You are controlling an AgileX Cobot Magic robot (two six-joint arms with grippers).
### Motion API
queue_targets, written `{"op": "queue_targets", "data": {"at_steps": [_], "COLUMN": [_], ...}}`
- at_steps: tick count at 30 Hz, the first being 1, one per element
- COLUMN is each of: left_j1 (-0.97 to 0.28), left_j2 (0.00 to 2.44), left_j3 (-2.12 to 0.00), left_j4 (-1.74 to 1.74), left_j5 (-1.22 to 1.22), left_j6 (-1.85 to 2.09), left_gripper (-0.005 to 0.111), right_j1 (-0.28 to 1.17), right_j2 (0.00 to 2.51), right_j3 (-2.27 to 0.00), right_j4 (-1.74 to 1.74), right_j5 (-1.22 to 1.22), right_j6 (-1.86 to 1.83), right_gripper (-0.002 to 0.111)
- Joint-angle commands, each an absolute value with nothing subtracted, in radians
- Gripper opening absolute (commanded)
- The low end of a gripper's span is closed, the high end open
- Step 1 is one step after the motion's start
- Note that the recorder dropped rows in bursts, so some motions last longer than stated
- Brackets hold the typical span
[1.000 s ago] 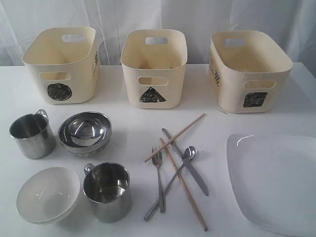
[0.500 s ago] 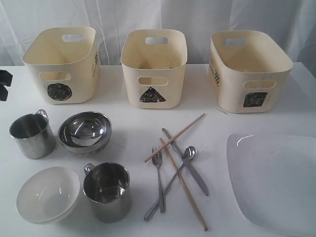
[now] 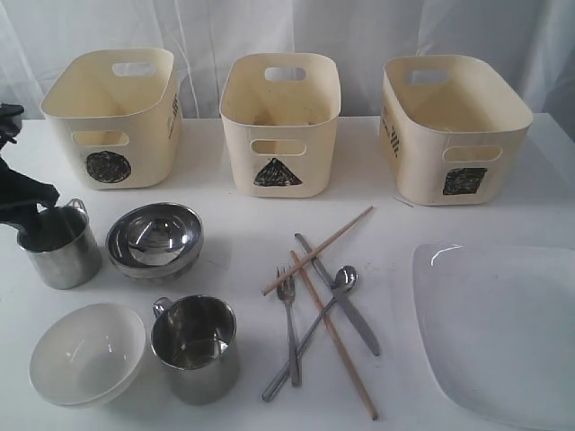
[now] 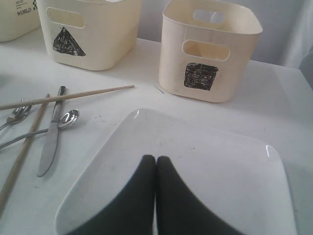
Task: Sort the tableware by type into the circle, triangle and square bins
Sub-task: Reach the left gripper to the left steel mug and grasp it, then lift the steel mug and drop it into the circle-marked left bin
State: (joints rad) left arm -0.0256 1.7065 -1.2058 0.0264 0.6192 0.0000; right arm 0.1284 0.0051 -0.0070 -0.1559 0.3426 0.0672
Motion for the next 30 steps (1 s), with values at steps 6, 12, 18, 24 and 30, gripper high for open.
{"op": "queue_targets", "data": {"at_steps": [6, 12, 18, 24, 30], "left_j1": [-0.024, -0.024, -0.024, -0.024, -0.024], "left_j2": [1.867, 1.797, 1.622, 1.695, 1.926], "left_j3": [-1.21, -1.252, -1.418, -1.691, -1.881], "left_j4": [0.038, 0.116, 0.138, 0.118, 0.101], "left_j5": [0.442, 0.475, 0.481, 0.427, 0.354], "left_j6": [0.008, 0.033, 0.079, 0.084, 0.078], "left_gripper": [0.033, 0.0, 0.0, 0.0, 0.001], "right_j1": [0.132, 0.132, 0.132, 0.132, 0.132], "right_j2": [0.0, 0.0, 0.0, 0.0, 0.0], "right_j3": [0.0, 0.0, 0.0, 0.0, 0.0], "right_j4": [-0.154, -0.154, -0.154, -0.154, -0.154], "right_j5": [0.335, 0.335, 0.335, 0.335, 0.335], "right_j6": [0.063, 0.063, 0.063, 0.063, 0.063], "right_gripper": [0.0, 0.0, 0.0, 0.0, 0.0]}}
